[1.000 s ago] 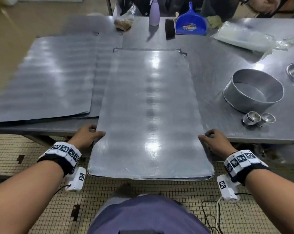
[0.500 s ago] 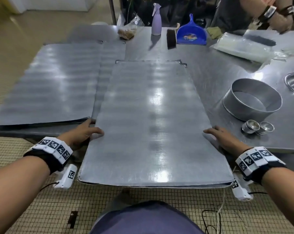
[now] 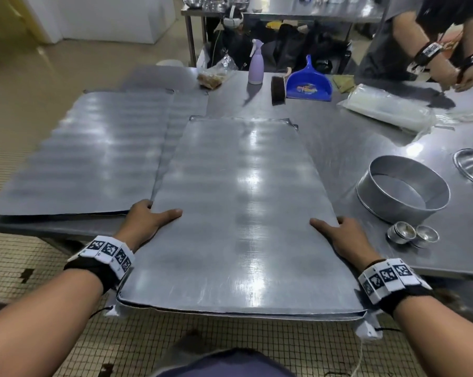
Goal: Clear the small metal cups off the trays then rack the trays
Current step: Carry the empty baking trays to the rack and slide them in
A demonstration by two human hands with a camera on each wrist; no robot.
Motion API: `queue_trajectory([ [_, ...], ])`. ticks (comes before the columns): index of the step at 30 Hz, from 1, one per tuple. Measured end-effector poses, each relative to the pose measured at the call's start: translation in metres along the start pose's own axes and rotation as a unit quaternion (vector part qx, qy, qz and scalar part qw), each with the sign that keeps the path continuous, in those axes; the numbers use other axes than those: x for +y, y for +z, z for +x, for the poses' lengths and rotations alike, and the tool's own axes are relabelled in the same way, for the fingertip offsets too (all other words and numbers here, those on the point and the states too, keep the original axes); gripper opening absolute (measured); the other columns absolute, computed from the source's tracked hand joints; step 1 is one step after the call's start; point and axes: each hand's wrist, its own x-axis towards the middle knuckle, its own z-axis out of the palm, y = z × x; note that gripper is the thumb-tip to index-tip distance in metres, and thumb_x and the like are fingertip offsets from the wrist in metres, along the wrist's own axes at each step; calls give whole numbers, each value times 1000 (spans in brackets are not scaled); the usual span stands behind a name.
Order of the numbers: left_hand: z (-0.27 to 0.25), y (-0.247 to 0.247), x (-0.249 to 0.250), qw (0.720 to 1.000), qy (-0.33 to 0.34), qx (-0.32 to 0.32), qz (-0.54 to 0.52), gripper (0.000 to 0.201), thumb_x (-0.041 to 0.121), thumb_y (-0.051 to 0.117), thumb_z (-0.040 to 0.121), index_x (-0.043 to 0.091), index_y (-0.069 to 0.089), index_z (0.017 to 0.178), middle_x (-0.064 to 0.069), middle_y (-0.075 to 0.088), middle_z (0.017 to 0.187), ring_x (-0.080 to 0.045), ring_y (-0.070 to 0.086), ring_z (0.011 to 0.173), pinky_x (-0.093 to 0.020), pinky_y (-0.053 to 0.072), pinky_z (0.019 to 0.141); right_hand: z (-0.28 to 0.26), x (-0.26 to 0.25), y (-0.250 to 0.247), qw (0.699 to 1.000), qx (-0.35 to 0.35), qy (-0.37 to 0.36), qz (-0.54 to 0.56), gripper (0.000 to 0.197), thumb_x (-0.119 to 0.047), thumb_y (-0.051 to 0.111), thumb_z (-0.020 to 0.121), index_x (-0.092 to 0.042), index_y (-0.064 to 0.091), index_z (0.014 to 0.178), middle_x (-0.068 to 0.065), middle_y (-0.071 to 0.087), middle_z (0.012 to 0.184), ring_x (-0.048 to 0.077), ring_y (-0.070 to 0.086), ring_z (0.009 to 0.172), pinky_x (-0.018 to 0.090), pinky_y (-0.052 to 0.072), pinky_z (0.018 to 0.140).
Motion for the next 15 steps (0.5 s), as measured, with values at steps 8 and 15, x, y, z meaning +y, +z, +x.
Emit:
queue_trajectory([
  [8, 28, -53, 25, 998, 46, 41, -24, 58, 51, 90, 67, 9, 67, 101, 0, 71, 93, -15, 67, 83, -25, 46, 63, 27, -84, 4, 999, -11, -50, -17, 46, -53, 76, 80, -12, 66, 98, -6, 72, 93, 8, 66, 83, 18, 47, 65],
  [15, 74, -152, 37, 990, 71, 118, -30, 93, 76, 86, 51, 7, 68, 111, -6, 72, 105, -26, 69, 93, -35, 54, 72, 75, -194, 42, 989, -11, -142, -39, 104, -81, 64, 71, -1, 53, 136, 17, 58, 137, 33, 56, 124, 42, 45, 102],
])
